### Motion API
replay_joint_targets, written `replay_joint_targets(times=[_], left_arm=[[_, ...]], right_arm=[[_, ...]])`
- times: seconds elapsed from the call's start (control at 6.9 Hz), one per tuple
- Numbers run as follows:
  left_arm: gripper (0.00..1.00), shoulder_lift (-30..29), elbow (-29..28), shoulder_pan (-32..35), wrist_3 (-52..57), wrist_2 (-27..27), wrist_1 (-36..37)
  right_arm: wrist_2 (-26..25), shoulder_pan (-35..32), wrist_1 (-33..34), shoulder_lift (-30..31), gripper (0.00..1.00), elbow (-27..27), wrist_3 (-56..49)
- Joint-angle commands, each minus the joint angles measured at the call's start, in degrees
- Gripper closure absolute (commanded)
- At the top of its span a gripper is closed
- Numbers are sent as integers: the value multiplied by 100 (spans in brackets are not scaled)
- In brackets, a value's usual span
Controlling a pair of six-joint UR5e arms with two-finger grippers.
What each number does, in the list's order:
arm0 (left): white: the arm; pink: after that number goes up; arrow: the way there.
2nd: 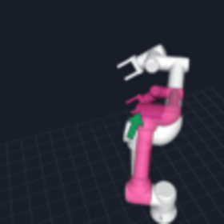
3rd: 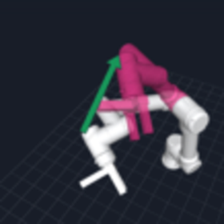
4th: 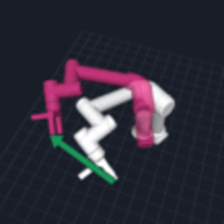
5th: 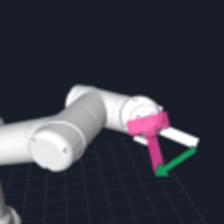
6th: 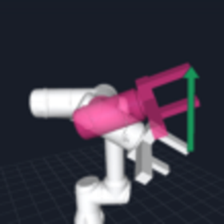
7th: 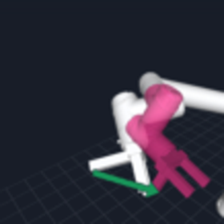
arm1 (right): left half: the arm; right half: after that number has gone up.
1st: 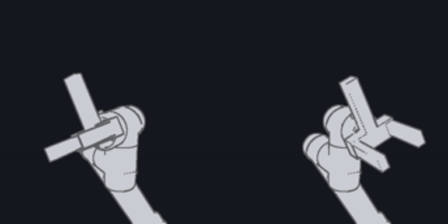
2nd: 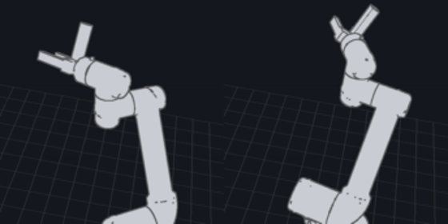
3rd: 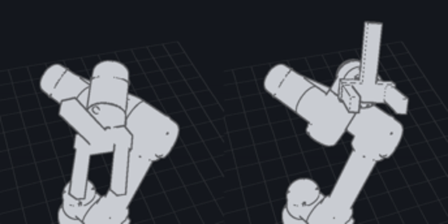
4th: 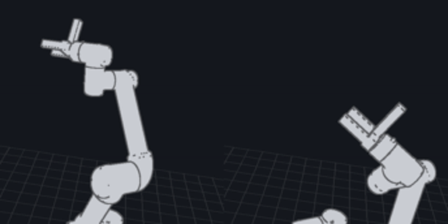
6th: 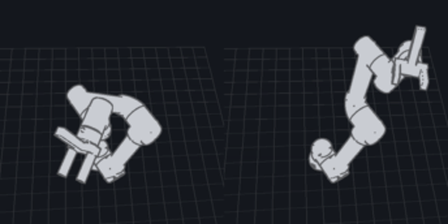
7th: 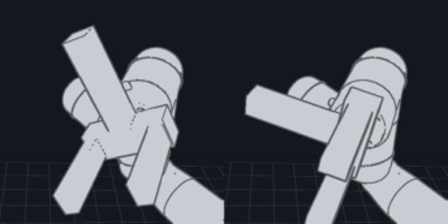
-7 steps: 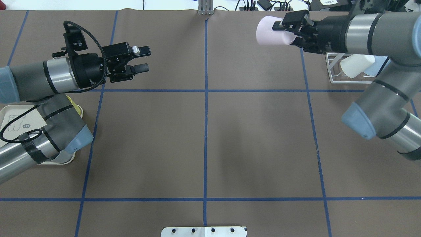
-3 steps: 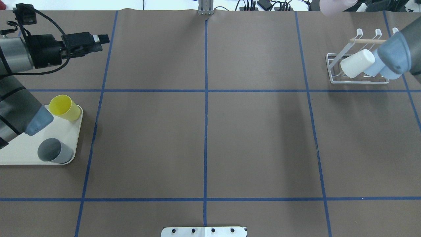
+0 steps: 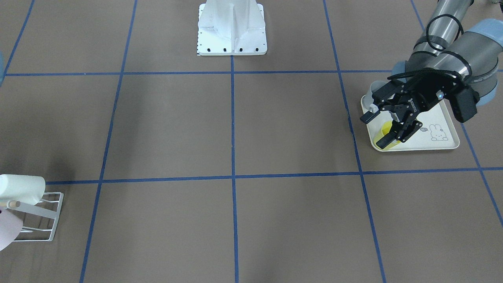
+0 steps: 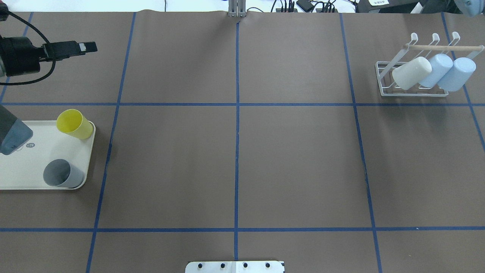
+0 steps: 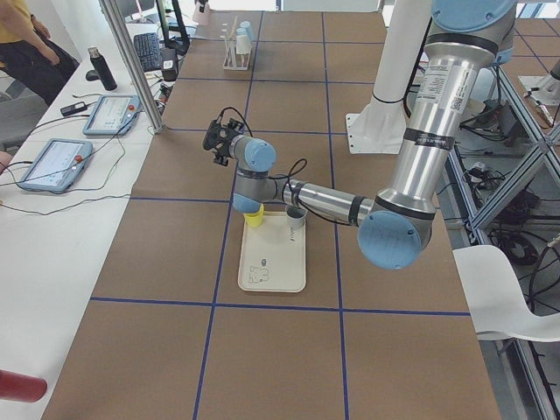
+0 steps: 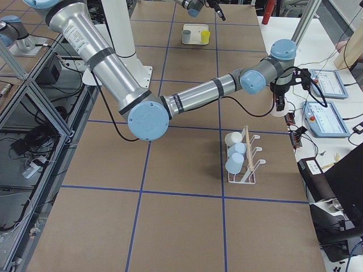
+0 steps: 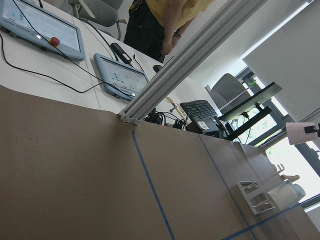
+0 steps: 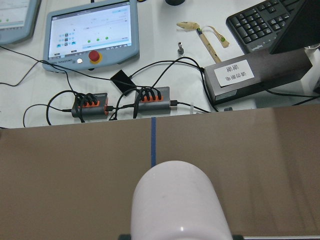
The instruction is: Transfer IKEA cup to right arm and place on rack
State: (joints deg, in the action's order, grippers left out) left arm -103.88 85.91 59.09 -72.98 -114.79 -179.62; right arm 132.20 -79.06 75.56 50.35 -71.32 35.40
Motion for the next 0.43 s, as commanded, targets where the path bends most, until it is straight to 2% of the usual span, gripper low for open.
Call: replay_joint_targets(times=[0.0,0.29], left_arm=[[1,130,163,41,73,35,243],[1,140,216,32,65,62,243]], right_arm=[[252,-110,1121,-140,100,435,-1433],[674,-75,1338,-88,100,513,-1465]])
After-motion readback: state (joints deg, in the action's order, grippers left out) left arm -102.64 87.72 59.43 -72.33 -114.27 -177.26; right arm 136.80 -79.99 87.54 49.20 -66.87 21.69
